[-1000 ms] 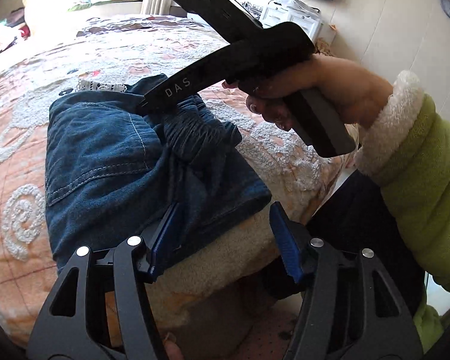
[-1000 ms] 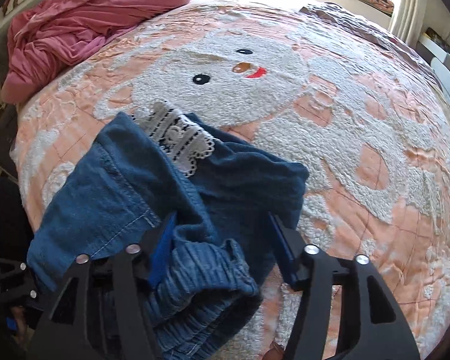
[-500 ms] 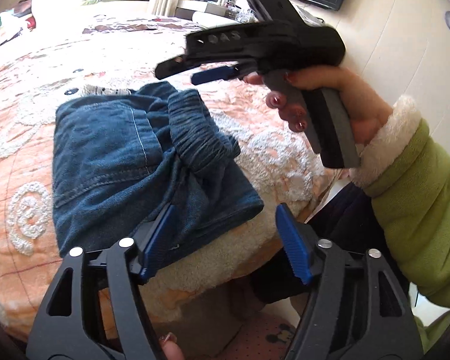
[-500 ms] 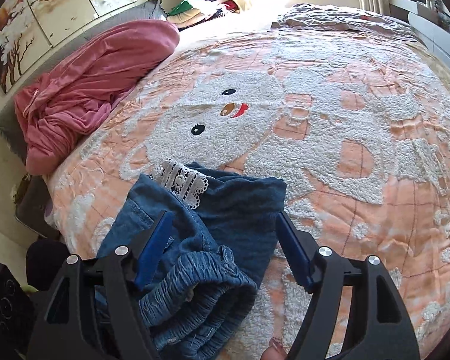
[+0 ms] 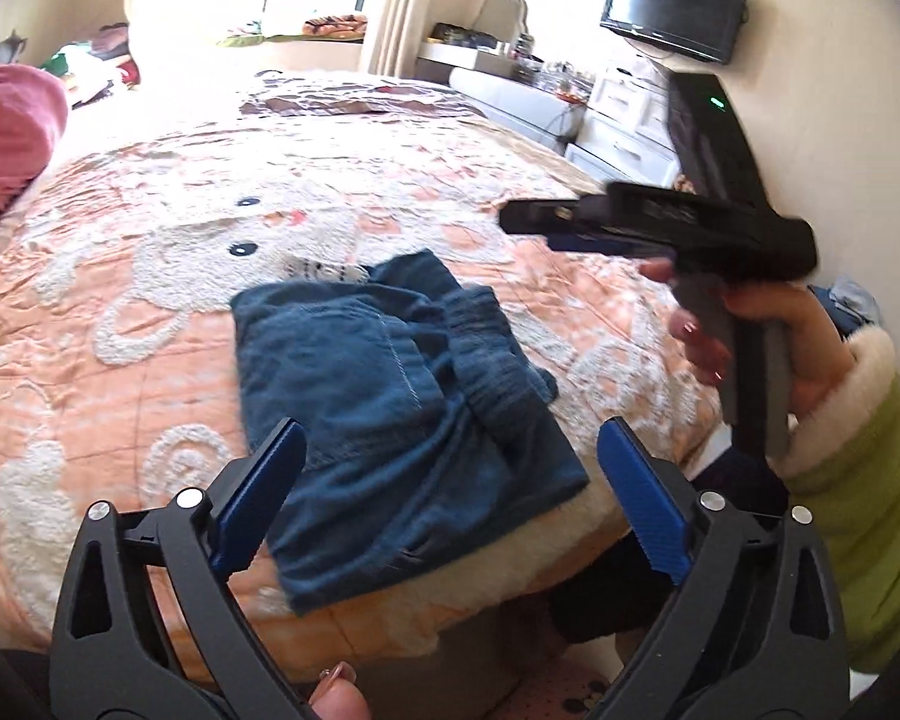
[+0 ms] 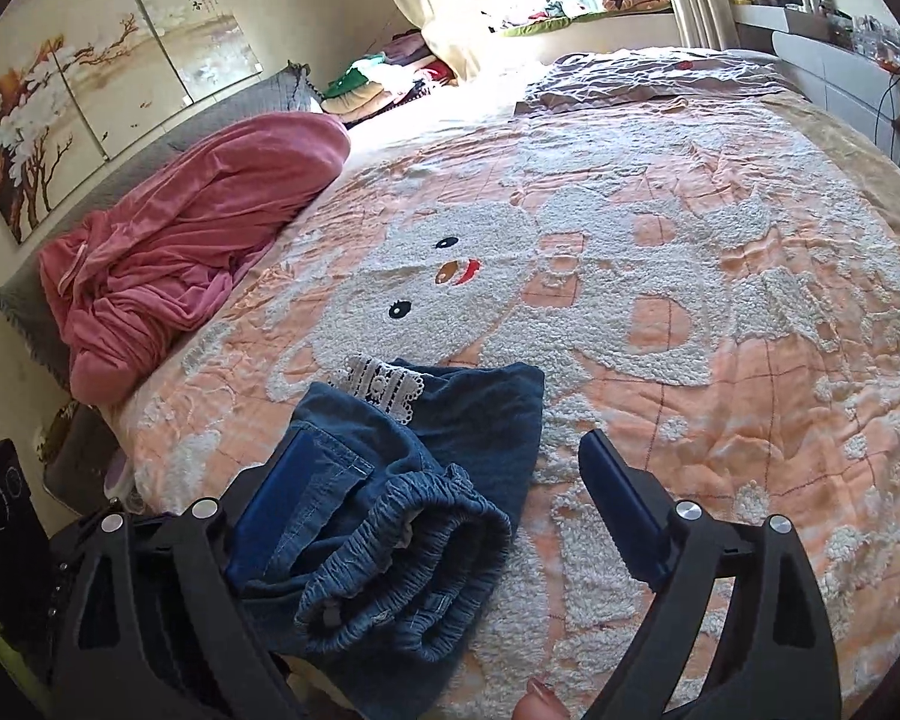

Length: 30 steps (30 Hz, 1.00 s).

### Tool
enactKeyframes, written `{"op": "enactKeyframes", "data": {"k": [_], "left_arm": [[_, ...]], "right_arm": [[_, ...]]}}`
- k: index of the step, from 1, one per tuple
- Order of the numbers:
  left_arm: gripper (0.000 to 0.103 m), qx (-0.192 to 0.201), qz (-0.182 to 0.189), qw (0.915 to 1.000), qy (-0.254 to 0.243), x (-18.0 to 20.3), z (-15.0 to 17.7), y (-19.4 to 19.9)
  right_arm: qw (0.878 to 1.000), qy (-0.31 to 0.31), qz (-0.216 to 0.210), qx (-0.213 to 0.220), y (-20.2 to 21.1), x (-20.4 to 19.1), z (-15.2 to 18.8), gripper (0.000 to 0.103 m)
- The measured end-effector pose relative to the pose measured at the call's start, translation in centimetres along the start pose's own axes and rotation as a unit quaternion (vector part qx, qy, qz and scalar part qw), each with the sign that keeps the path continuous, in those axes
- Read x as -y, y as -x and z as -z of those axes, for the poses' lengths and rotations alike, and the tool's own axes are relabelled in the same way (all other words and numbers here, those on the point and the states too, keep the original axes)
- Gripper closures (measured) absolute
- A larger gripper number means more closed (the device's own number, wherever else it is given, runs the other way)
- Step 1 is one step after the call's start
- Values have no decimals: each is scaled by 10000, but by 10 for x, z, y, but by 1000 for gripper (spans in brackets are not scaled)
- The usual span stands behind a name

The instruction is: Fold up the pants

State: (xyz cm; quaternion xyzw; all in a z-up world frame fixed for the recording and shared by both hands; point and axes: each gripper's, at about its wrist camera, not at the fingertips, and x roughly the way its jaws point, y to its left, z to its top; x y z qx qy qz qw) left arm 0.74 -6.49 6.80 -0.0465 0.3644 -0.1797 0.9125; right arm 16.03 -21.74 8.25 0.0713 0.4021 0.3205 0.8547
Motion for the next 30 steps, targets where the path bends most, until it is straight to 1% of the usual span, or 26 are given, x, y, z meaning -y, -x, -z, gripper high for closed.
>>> {"op": "enactKeyframes", "data": {"k": [6, 13, 18, 22, 28, 30], "left_arm": [[10, 12, -382, 9992, 71, -15, -18, -3], [10, 13, -631, 9978, 205, -34, -34, -9], [10, -106, -737, 9967, 336, -48, -31, -23], [10, -245, -802, 9954, 466, -60, -24, -35], [10, -376, -799, 9941, 634, -72, -18, -44], [10, -404, -797, 9938, 663, -74, -16, -47]], "right_arm": [[9998, -145, 9, 129, 12, 0, 12, 10], [9998, -118, 109, 116, 16, -4, 25, 9], [9997, -153, 192, -10, 9, -3, 33, 9], [9990, -274, 301, -201, -4, 2, 37, 9], [9971, -448, 433, -440, -19, 11, 44, 9], [9963, -528, 415, -542, -23, 13, 47, 9]]}}
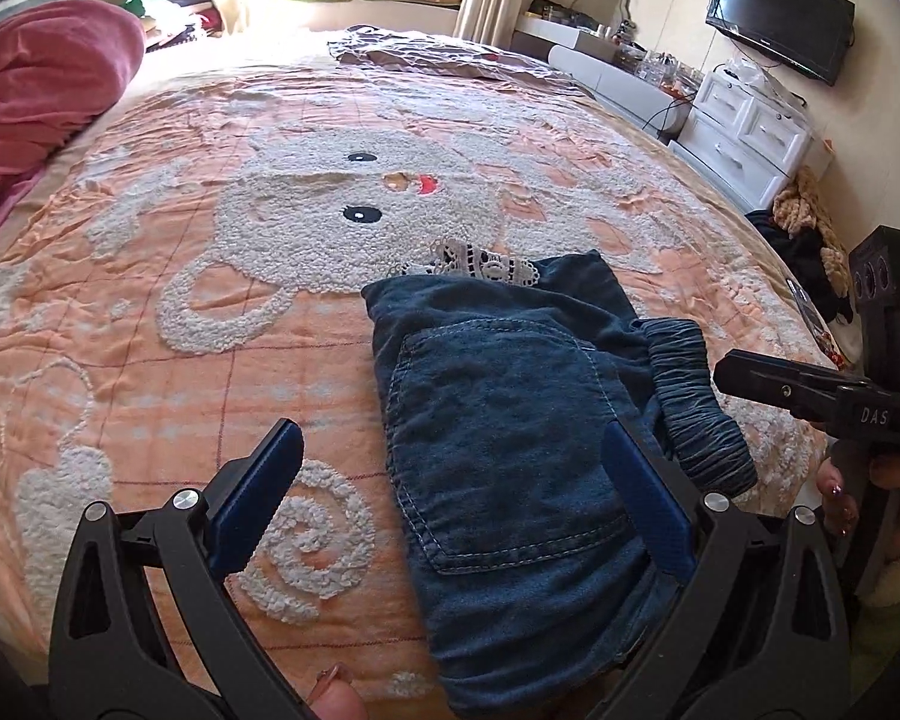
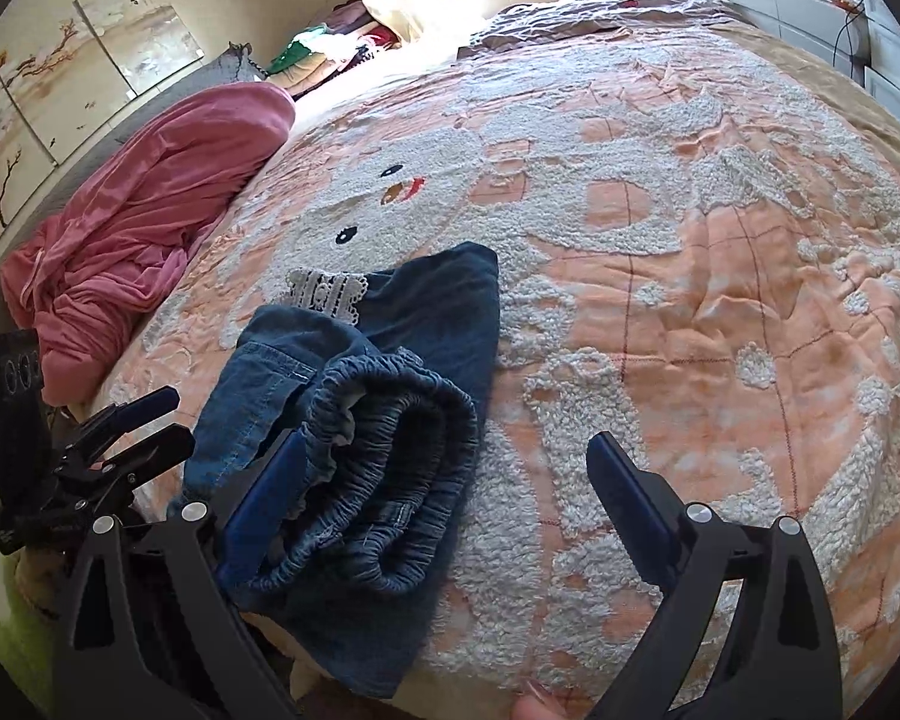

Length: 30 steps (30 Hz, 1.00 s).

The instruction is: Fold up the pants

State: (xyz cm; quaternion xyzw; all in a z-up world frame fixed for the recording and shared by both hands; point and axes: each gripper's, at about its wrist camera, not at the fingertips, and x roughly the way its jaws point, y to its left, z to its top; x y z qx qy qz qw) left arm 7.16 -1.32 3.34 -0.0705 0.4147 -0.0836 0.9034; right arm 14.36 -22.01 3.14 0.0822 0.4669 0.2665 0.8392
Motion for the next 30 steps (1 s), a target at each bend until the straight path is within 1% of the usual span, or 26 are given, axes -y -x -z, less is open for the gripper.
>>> {"op": "enactKeyframes", "data": {"k": [9, 15, 19, 22, 23, 24, 25, 26, 27, 28, 29, 30], "left_arm": [[10, -162, -47, 9999, 38, -4, 5, -13], [10, -260, -51, 9996, 71, -4, 7, -20], [10, -368, 34, 9991, 228, -10, 11, -27], [10, -419, 176, 9981, 417, -15, 13, -31], [10, -415, 207, 9979, 446, -16, 13, -31], [11, -427, 250, 9977, 464, -16, 14, -31], [18, -432, 311, 9973, 500, -16, 14, -31], [30, -446, 467, 9962, 578, -17, 14, -31], [36, -475, 599, 9950, 645, -17, 14, -32], [42, -495, 700, 9937, 716, -17, 14, -33], [52, -508, 794, 9927, 757, -16, 13, -35], [56, -528, 906, 9911, 826, -16, 13, -35]], "right_arm": [[9996, -32, -101, -242, -18, -2, 5, 10], [9993, -118, -215, -296, -25, -1, 5, 10], [9989, -190, -288, -319, -31, 1, 5, 10], [9989, -166, -303, -311, -35, 1, 7, 10], [9990, -152, -312, -291, -35, 1, 7, 12], [9989, -152, -347, -284, -35, 1, 7, 16], [9987, -163, -385, -287, -36, 1, 7, 20], [9984, -185, -461, -284, -37, 0, 7, 27], [9978, -198, -555, -296, -38, -1, 7, 35], [9971, -236, -647, -328, -40, -1, 7, 35], [9969, -273, -659, -335, -41, -1, 7, 36], [9966, -297, -681, -347, -41, -1, 7, 39]]}}
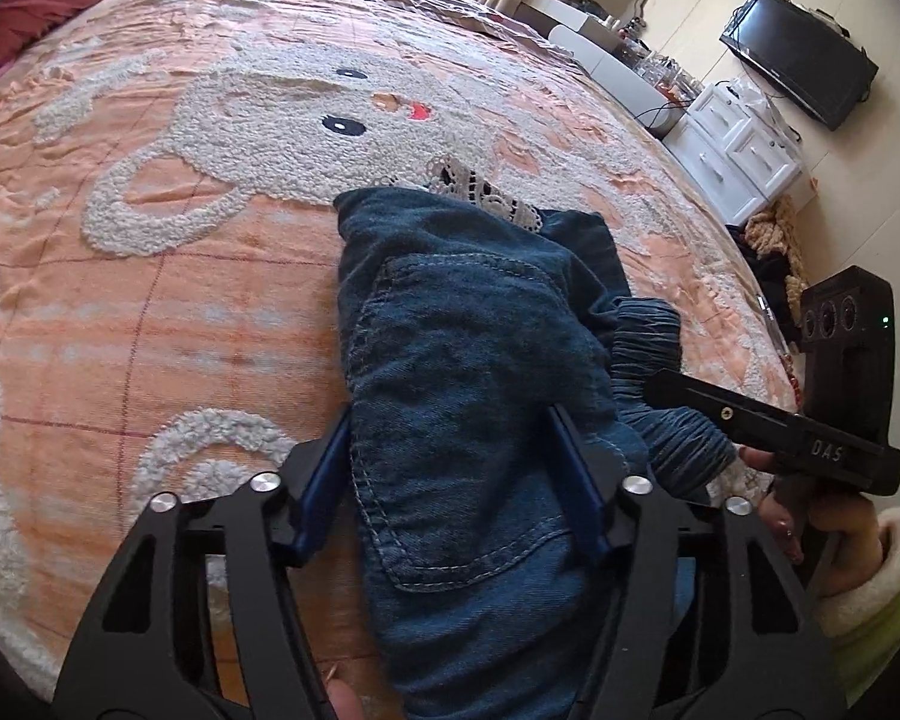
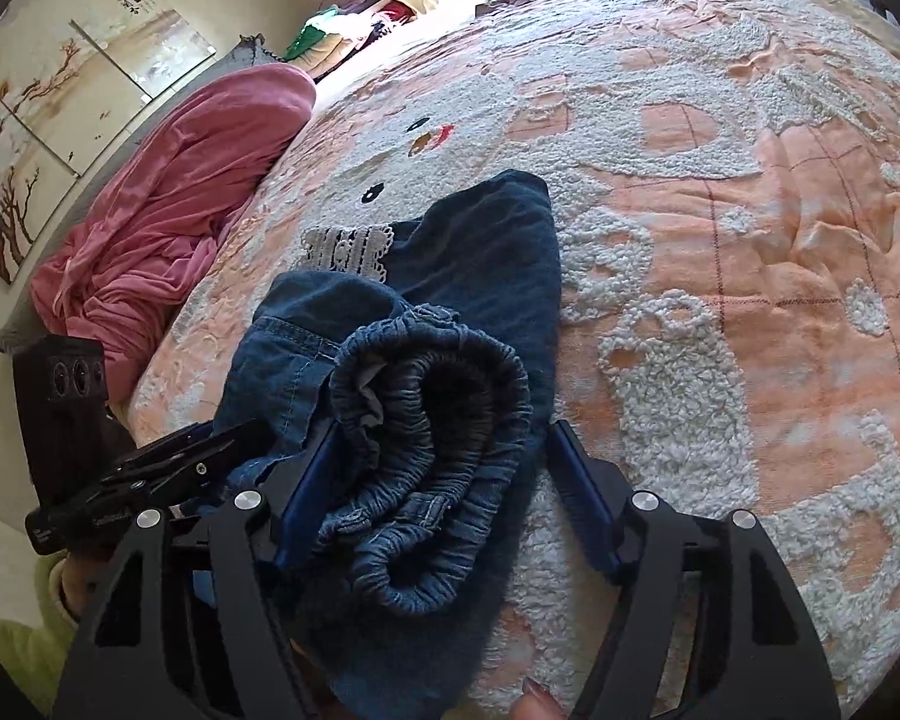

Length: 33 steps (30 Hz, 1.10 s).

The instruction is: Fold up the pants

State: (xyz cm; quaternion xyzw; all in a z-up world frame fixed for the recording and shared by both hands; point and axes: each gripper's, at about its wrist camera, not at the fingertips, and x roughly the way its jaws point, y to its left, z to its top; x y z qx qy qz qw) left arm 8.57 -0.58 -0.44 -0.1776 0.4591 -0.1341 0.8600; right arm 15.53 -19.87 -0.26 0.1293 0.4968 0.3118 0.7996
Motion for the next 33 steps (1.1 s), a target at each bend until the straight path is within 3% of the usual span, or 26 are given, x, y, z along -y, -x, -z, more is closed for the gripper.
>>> {"op": "enactKeyframes", "data": {"k": [2, 3, 5, 8, 13, 21, 24, 25, 26, 29, 31, 33], "left_arm": [[73, -16, 182, 9998, 98, 1, -1, -1], [74, 15, 183, 9998, 84, 2, -1, 1], [83, 84, 198, 9998, 29, 6, -1, 4], [87, 286, 244, 9992, -122, 13, -3, 13], [87, 848, -111, 9947, -575, 29, -20, 37], [87, 1448, -635, 9858, -569, 8, -68, 43], [77, 1380, -970, 9847, -435, -15, -83, 23], [68, 1343, -1091, 9840, -418, -21, -85, 16], [62, 1221, -1192, 9846, -389, -28, -85, 9], [56, 696, -1378, 9879, -110, -43, -78, -11], [49, 596, -1544, 9862, -83, -47, -75, -15], [46, 567, -1544, 9864, 12, -50, -73, -14]], "right_arm": [[9998, -54, -172, 2, 0, 1, -1, 58], [9994, -90, -329, 11, 0, 0, -1, 62], [9995, 160, -231, 116, 2, -10, -1, 66], [9984, 337, -290, 341, 9, -21, -3, 71], [9932, 910, -228, 690, 19, -48, -18, 72], [9881, 1248, -147, 882, -13, -74, -91, 72], [9908, 1122, -28, 755, -43, -68, -109, 72], [9918, 1090, 68, 657, -55, -64, -111, 72], [9925, 1074, 244, 529, -68, -61, -112, 69], [9928, 939, 701, 261, -91, -47, -109, 53], [9942, 686, 778, 271, -91, -38, -109, 27], [9953, 455, 811, 261, -89, -27, -108, 23]]}}
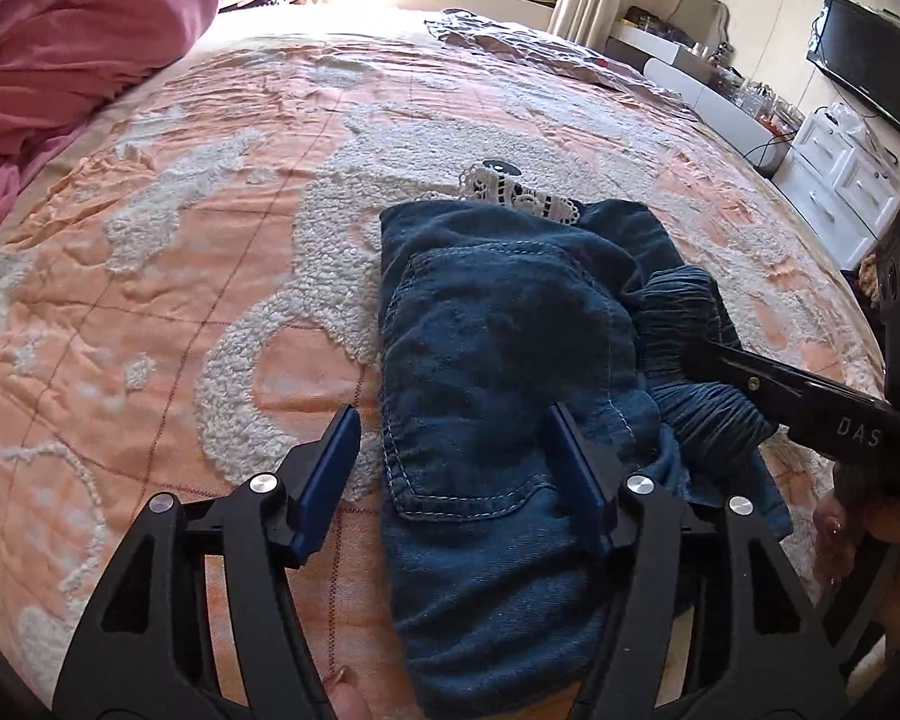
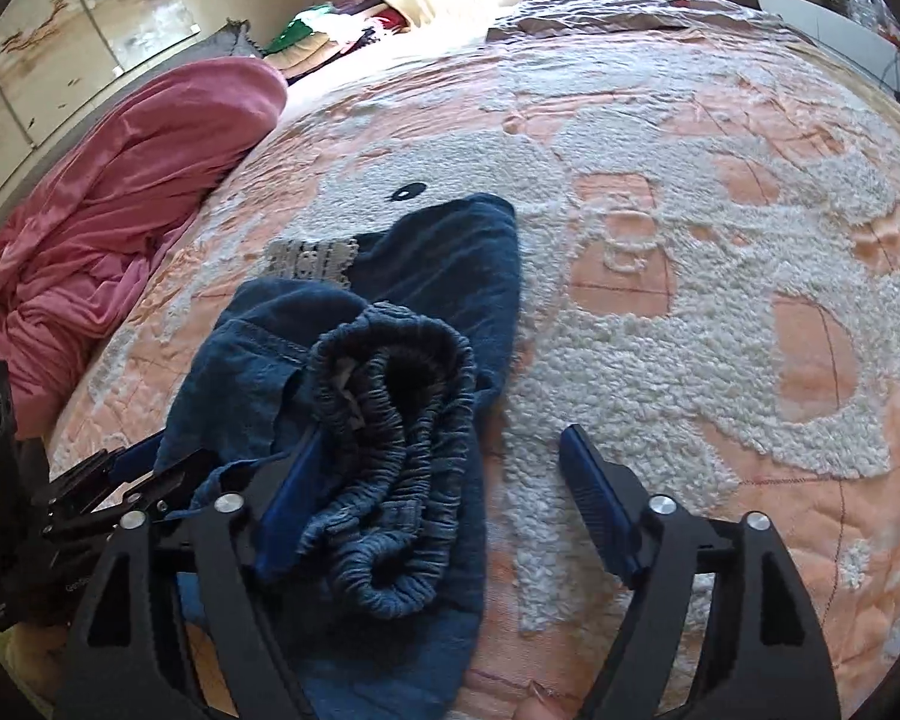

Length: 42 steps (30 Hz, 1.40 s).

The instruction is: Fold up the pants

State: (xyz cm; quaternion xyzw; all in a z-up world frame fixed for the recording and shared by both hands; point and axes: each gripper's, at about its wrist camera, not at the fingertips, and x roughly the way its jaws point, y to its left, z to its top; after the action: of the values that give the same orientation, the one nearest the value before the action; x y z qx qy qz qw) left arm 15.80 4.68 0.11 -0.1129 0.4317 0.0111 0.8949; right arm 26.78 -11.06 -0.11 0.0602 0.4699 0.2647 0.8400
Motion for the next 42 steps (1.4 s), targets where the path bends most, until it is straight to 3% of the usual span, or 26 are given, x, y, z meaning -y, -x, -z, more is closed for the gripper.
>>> {"op": "enactKeyframes", "data": {"k": [10, 20, 28, 42], "left_arm": [[39, 222, 21, 9998, 13, -2, 1, 19], [11, 423, 225, 9988, -127, 9, 8, 52], [10, 641, 104, 9978, -161, 10, 21, 82], [10, 644, 103, 9979, -23, 14, 82, 114]], "right_arm": [[9993, 47, 37, 369, 37, -1, 8, 21], [9945, 369, 215, 954, 86, -16, 17, 9], [9865, 553, 409, 1484, 125, -29, 34, 5], [9891, 785, 643, 1067, 135, -45, 104, 5]]}}
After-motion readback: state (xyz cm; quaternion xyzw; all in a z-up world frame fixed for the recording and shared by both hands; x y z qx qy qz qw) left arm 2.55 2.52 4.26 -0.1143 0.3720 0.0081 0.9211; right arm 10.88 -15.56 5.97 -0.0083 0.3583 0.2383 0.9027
